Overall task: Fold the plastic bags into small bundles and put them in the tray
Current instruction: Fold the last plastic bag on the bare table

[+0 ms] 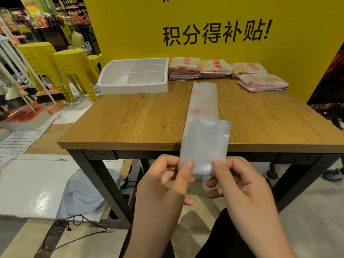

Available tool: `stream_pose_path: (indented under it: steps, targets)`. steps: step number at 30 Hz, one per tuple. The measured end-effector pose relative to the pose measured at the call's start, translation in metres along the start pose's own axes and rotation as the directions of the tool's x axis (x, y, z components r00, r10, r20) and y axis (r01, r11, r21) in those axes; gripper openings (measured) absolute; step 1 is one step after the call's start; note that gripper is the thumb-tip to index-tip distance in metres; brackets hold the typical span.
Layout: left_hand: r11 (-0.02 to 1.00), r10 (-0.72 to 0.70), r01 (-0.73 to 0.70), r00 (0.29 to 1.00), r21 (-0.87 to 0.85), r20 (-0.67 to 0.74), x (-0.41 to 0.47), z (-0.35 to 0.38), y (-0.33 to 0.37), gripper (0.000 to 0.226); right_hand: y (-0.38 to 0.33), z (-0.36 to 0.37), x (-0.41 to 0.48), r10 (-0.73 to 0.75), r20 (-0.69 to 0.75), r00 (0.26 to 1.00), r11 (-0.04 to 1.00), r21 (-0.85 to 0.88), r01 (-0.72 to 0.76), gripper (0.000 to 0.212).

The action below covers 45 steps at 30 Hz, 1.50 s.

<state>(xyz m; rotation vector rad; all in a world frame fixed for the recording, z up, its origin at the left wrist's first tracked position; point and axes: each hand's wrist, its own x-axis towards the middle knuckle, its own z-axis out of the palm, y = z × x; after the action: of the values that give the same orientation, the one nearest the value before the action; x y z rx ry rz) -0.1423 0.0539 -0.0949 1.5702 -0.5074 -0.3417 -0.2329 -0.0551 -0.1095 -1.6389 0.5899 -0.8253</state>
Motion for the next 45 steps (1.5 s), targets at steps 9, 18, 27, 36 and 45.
stream_pose_path:
  steps: [9,18,27,36,45]
  targets:
    - [0.995,-0.045,0.042,0.998,-0.089,-0.039,0.006,0.008,0.005,0.020,-0.006,-0.001,0.003,0.128,-0.006,0.992,0.988,0.084,-0.127,0.026]
    - [0.995,0.046,-0.050,0.998,-0.084,-0.052,0.004,0.016,0.001,0.012,-0.010,0.002,0.003,0.145,-0.073,0.987,0.957,0.264,-0.121,0.020]
    - [0.990,0.004,0.012,0.993,-0.142,0.115,0.009,0.021,0.001,0.016,-0.008,-0.003,0.010,0.077,-0.036,0.996,0.975,0.213,-0.067,0.020]
    - [0.982,0.033,-0.015,0.995,-0.186,0.091,0.006,0.026,-0.005,0.018,-0.002,-0.001,0.008,0.046,0.027,0.999,0.984,0.172,-0.050,0.034]
    - [0.988,0.010,0.012,0.990,-0.154,0.138,0.008,0.019,-0.003,0.024,-0.005,-0.006,0.011,0.138,0.099,0.985,0.949,0.272,-0.161,0.033]
